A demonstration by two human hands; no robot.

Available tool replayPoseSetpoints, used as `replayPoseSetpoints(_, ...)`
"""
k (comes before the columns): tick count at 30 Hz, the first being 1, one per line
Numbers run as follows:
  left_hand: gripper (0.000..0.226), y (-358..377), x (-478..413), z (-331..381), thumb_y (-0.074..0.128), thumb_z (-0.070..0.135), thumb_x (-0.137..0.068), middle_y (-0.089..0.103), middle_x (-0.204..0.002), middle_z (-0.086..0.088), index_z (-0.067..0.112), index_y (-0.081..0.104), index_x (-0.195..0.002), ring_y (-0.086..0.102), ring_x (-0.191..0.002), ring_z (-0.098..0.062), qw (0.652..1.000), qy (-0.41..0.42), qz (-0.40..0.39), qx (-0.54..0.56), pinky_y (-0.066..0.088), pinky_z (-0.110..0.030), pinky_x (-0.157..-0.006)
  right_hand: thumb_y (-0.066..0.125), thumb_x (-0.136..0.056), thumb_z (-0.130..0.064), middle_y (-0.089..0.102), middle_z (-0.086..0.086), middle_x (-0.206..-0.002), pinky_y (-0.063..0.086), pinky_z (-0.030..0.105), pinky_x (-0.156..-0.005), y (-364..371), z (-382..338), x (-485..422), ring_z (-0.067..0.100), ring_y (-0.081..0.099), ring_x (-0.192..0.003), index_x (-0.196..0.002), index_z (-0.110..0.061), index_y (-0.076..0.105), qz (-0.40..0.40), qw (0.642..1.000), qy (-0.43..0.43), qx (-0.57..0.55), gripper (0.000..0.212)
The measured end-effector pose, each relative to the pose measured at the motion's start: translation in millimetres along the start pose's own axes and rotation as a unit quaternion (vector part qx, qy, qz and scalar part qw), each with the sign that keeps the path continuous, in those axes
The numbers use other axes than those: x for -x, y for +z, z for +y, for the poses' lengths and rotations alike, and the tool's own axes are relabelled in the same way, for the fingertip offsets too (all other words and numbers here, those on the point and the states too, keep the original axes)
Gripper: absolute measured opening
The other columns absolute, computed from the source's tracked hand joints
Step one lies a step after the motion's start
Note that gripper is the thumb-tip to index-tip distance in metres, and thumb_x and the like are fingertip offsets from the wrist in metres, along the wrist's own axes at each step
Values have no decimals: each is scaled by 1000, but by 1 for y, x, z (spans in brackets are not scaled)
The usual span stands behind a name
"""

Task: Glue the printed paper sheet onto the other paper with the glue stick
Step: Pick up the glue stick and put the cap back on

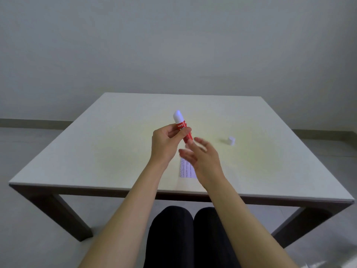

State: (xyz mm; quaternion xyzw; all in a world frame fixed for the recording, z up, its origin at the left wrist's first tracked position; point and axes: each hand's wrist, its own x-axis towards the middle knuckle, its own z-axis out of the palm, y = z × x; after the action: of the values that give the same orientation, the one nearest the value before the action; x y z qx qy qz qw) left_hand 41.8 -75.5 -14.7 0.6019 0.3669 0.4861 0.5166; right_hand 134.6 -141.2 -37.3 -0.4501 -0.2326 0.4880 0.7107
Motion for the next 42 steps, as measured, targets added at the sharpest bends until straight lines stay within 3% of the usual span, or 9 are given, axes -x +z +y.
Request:
replayPoseSetpoints(7, 9, 1, 1, 11, 71, 30, -74, 78, -82, 1, 24, 77, -76, 74, -81, -17, 999, 17, -24, 12, 55, -30, -83, 49, -95, -31, 60, 2, -56, 46, 15, -40, -8, -17, 1, 7, 54, -40, -93, 0, 60, -117, 948, 239, -174, 32)
replayPoseSetpoints(12, 15, 8, -1, 16, 72, 29, -76, 77, -83, -3, 16, 76, -82, 73, -82, -20, 1000, 21, -14, -6, 55, -35, -86, 63, -86, -2, 67, 8, -78, 55, 22, -59, -2, -8, 5, 16, 69, -62, -90, -8, 54, -28, 995, -89, 37, 11)
replayPoseSetpoints(15, 12, 12, -1, 18, 72, 28, -76, 77, -83, 0, 18, 76, -82, 73, -83, -18, 1000, 23, -13, -9, 55, -33, -86, 70, -81, -9, 64, -7, -81, 50, 16, -61, -4, 0, 1, 13, 65, -68, -79, -29, 44, 80, 900, -301, 305, 33)
replayPoseSetpoints(19, 11, 13, -2, 16, 75, 27, -74, 77, -78, 2, 17, 76, -79, 73, -79, -14, 1000, 15, -9, -20, 54, -29, -83, 63, -87, -41, 67, 8, -77, 52, 24, -50, -6, -14, -2, 20, 62, -52, -103, -9, 54, -9, 995, -28, 101, 37)
replayPoseSetpoints(23, 18, 12, 1, 10, 74, 29, -74, 77, -81, -2, 14, 76, -83, 73, -80, -17, 1000, 11, -14, -23, 54, -30, -83, 46, -95, -42, 64, 7, -59, 50, 20, -45, -16, -23, -2, 14, 57, -45, -91, -3, 61, -105, 979, 166, -51, 43)
replayPoseSetpoints(27, 14, 15, 1, 9, 73, 27, -76, 77, -83, -3, 14, 77, -82, 73, -83, -20, 1000, 1, -6, -12, 54, -31, -85, 63, -89, -12, 65, 12, -75, 54, 24, -58, -16, -9, 0, 17, 65, -58, -82, -14, 51, -47, 988, -106, 98, 13)
replayPoseSetpoints(31, 7, 21, 2, 7, 72, 28, -77, 77, -83, 0, 22, 76, -79, 73, -84, -19, 1000, -1, -8, -9, 53, -31, -86, 71, -81, -18, 62, -9, -76, 43, 14, -57, -19, 8, -5, 8, 55, -63, -79, -36, 38, 75, 869, -315, 374, 37)
replayPoseSetpoints(37, 15, 16, -3, 1, 72, 28, -76, 77, -82, -2, 15, 77, -80, 73, -83, -19, 1000, -11, 0, -20, 54, -33, -87, 40, -98, -40, 68, 9, -63, 50, 26, -50, -24, -20, -9, 19, 59, -48, -96, -1, 60, -98, 986, 126, 44, 43)
replayPoseSetpoints(42, 16, 18, -8, -7, 73, 30, -76, 77, -82, 0, 16, 77, -83, 73, -82, -16, 999, -13, -1, -32, 53, -30, -83, 63, -88, -10, 68, 8, -76, 55, 23, -60, -28, -6, -10, 17, 68, -61, -87, -8, 53, -54, 981, -97, 160, 11)
